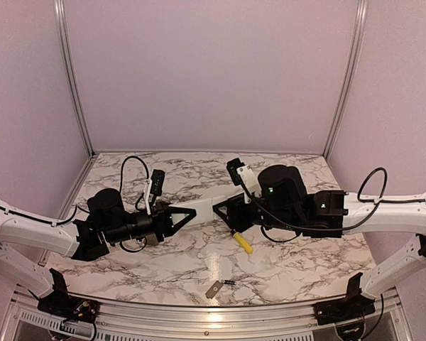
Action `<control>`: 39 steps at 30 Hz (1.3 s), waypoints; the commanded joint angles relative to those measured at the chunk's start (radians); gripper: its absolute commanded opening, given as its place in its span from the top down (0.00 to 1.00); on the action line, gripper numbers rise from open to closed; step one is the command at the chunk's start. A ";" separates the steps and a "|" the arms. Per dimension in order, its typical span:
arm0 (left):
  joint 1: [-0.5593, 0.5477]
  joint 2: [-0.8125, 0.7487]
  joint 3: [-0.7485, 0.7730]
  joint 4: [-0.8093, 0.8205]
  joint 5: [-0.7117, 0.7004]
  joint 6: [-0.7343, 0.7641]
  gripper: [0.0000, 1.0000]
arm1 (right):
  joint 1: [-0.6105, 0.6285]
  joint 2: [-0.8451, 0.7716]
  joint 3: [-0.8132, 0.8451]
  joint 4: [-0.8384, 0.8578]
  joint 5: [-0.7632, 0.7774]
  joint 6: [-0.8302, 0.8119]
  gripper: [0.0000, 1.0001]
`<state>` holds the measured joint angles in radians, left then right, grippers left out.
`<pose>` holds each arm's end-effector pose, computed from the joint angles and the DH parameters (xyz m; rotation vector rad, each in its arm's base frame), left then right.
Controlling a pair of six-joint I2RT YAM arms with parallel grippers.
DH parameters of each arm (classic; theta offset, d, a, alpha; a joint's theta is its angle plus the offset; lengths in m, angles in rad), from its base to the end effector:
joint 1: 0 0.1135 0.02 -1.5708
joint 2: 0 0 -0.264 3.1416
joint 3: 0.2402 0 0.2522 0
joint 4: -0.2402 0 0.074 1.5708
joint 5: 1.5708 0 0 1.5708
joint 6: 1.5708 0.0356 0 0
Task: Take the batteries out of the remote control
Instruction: Remove the battery cover from the remote control.
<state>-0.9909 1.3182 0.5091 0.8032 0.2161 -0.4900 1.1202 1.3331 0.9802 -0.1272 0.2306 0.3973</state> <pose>0.1444 -0.2345 0.2326 0.6099 1.6307 -1.2995 0.1401 0.2708 0.2915 -0.6068 2.0240 0.7027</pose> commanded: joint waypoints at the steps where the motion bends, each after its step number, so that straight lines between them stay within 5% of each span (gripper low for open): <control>1: -0.003 -0.036 0.010 0.067 0.040 0.001 1.00 | -0.038 -0.030 -0.047 0.014 0.019 0.011 0.64; 10: -0.003 -0.025 0.018 0.047 0.003 0.014 1.00 | -0.048 -0.043 -0.060 0.036 -0.027 0.012 0.86; 14: -0.004 -0.018 0.023 0.028 -0.036 0.023 1.00 | -0.048 -0.042 -0.058 0.030 -0.014 0.014 0.88; 16: -0.004 -0.014 0.025 0.023 -0.040 0.027 1.00 | -0.048 -0.045 -0.058 0.036 -0.042 0.007 0.77; 20: -0.004 -0.033 0.022 0.010 -0.040 0.037 1.00 | -0.063 -0.104 -0.079 0.056 -0.105 -0.032 0.31; 24: -0.004 -0.052 0.014 0.012 -0.030 0.037 1.00 | -0.126 -0.141 -0.119 0.089 -0.191 -0.044 0.12; 39: -0.003 -0.035 0.021 0.045 0.053 0.013 1.00 | -0.141 -0.047 -0.107 0.192 -0.328 -0.074 0.14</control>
<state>-0.9905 1.2915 0.5087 0.7956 0.2443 -0.4751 0.9833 1.2541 0.8558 0.0277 -0.0586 0.3367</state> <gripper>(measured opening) 0.164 0.877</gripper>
